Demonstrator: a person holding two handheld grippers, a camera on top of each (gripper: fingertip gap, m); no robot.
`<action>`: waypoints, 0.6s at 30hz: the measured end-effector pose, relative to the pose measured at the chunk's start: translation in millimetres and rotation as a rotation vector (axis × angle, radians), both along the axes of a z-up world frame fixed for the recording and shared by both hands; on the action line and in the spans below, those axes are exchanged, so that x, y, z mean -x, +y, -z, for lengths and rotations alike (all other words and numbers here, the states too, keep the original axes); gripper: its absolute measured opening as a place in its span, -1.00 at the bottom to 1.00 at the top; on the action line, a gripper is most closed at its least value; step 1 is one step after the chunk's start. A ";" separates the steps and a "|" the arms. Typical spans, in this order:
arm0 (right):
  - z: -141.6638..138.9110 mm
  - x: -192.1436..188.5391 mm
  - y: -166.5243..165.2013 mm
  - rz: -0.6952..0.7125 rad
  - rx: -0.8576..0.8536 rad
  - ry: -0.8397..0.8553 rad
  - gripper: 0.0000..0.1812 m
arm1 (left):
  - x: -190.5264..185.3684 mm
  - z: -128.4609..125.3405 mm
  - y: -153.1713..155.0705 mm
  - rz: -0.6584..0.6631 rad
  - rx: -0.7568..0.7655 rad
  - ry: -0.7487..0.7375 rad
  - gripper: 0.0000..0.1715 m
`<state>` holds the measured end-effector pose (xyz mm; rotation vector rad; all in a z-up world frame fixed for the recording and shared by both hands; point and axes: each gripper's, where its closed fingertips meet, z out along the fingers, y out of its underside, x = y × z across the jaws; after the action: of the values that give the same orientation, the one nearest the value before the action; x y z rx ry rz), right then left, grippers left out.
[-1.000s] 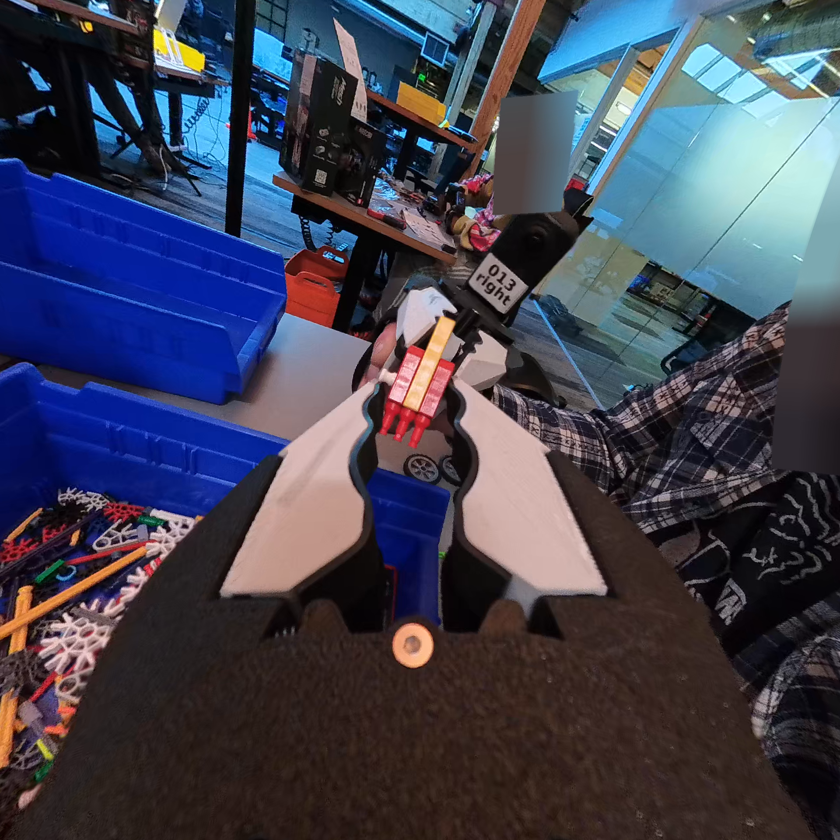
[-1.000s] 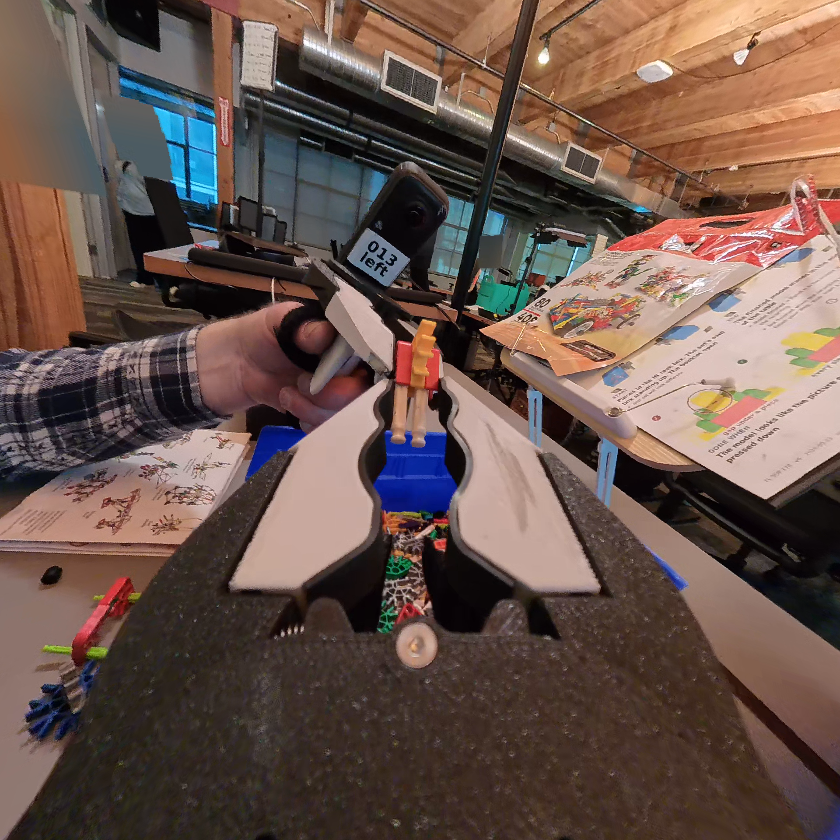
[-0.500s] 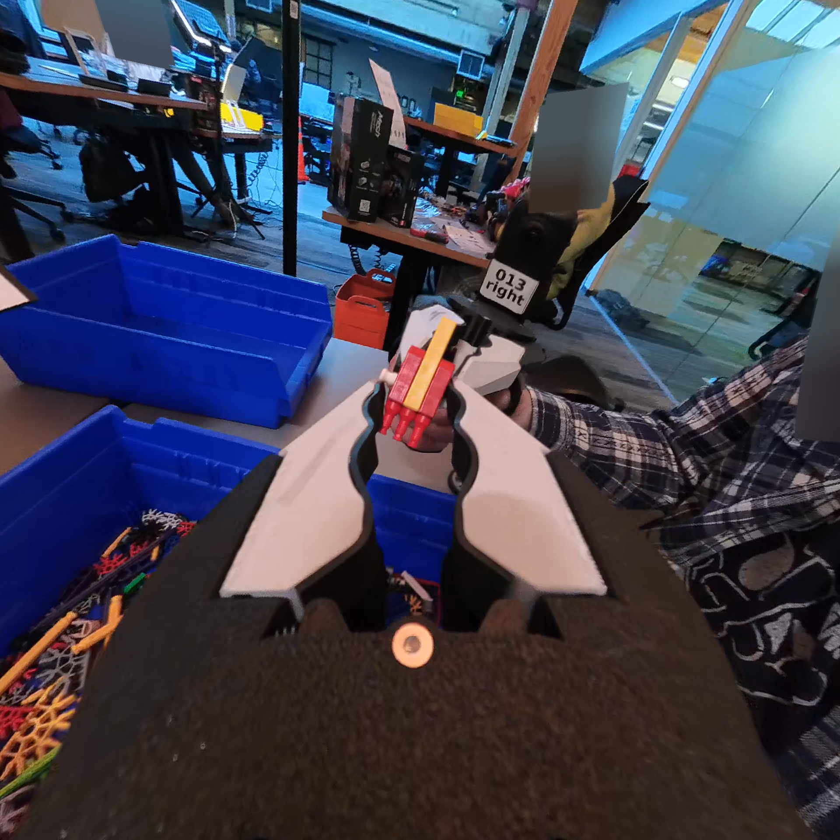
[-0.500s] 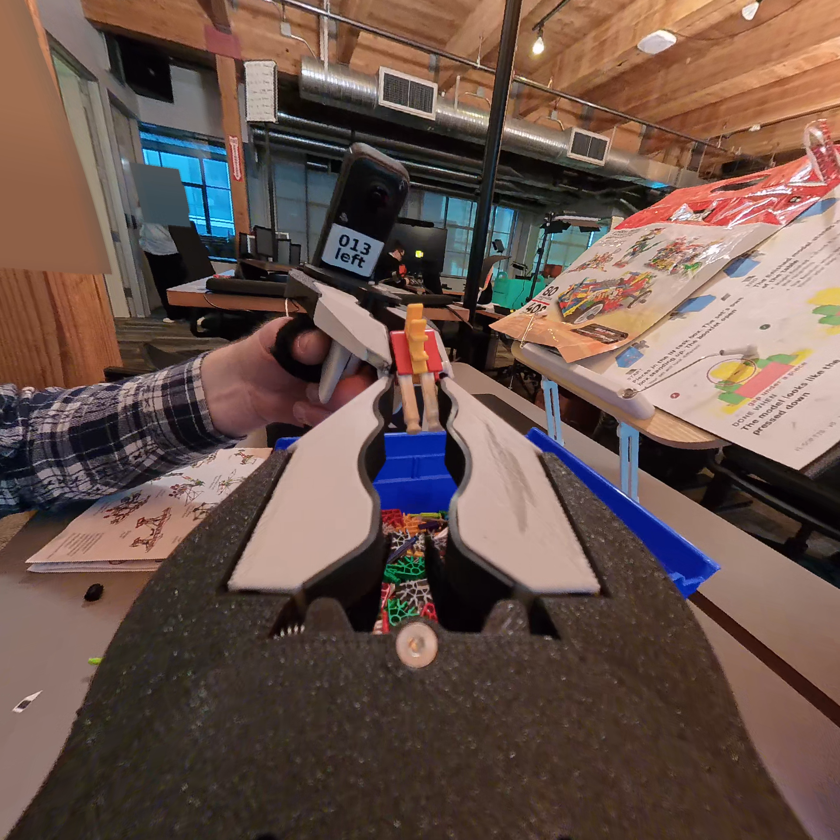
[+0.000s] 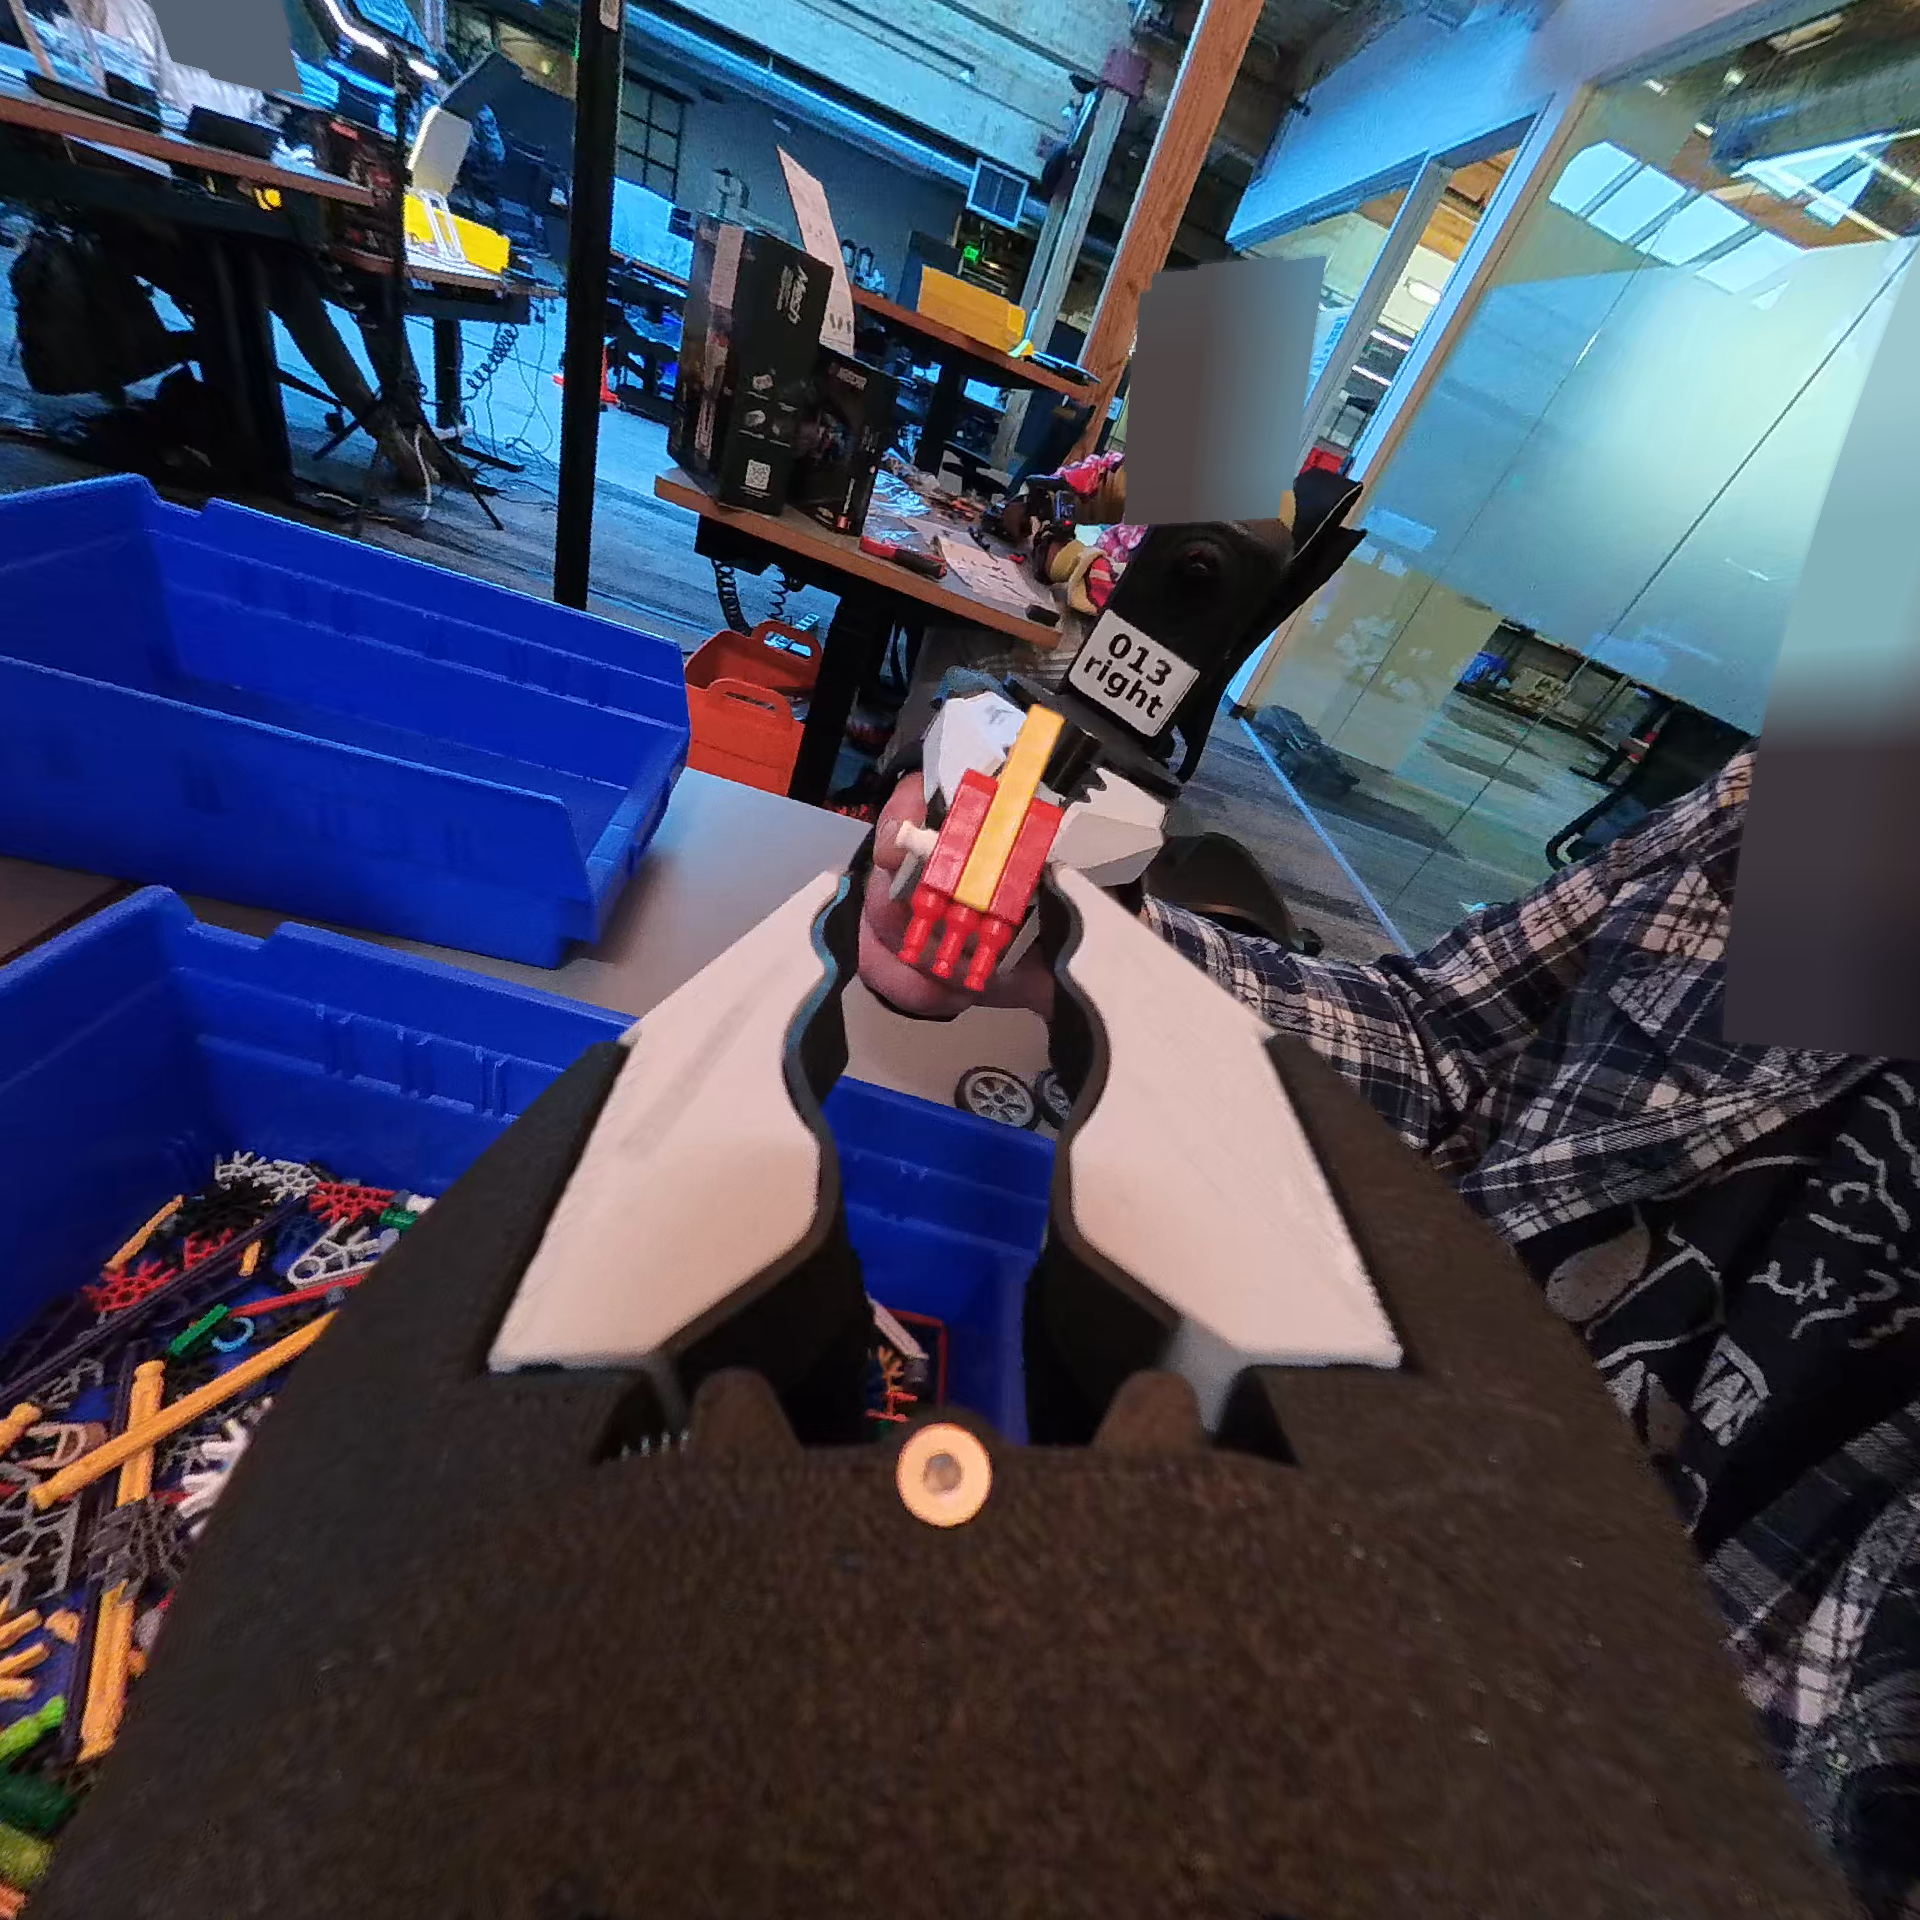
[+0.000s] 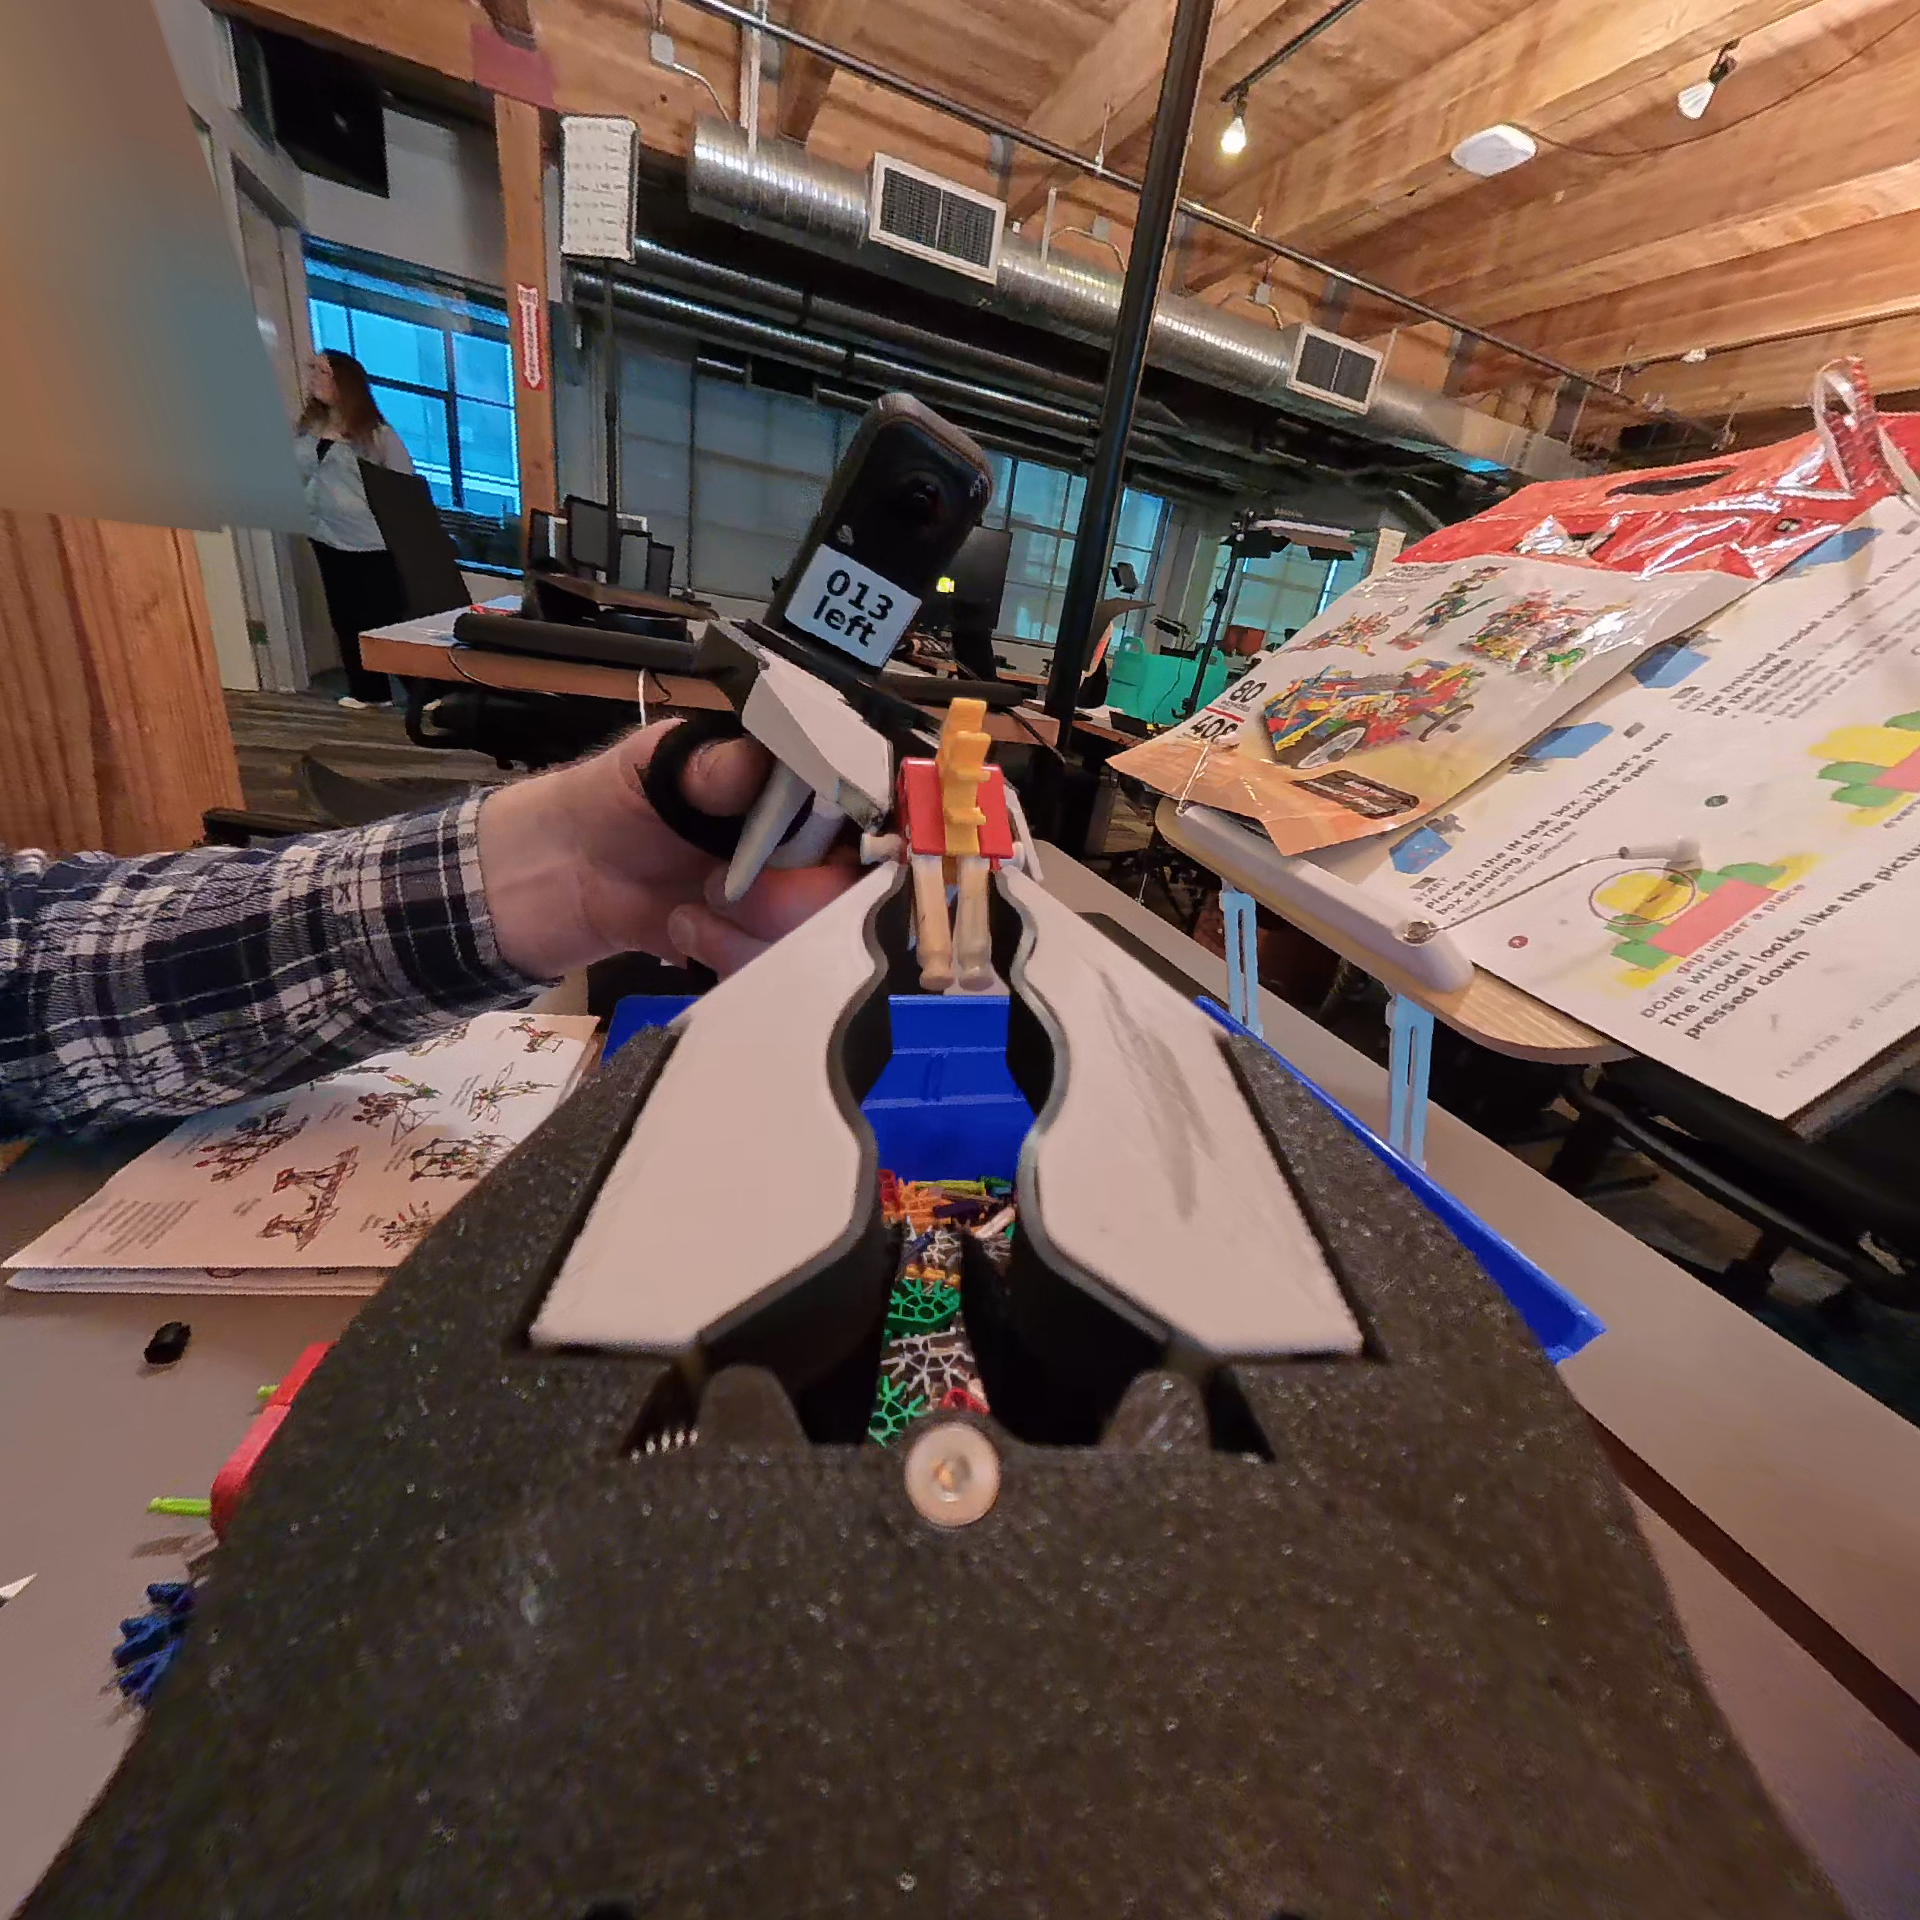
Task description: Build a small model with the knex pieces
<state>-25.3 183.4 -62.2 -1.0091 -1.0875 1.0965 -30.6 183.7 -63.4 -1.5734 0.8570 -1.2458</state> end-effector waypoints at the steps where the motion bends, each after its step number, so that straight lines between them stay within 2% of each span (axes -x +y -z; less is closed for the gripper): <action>1: 0.4 -0.3 0.3 0.003 -0.006 -0.003 -0.85 | -0.8 0.3 -0.3 -0.001 -0.002 0.006 -0.64; 8: 2.8 2.4 0.8 0.032 -0.037 -0.024 -0.85 | -6.9 3.0 -1.6 -0.002 -0.003 0.026 -0.71; 18: 6.6 4.3 4.4 0.001 0.053 -0.027 -0.87 | -4.6 8.2 2.4 -0.046 -0.082 0.100 -0.72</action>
<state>-29.6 187.8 -68.8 -1.0690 -1.0847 1.1180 -26.0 186.0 -71.6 -1.5913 0.9189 -1.0933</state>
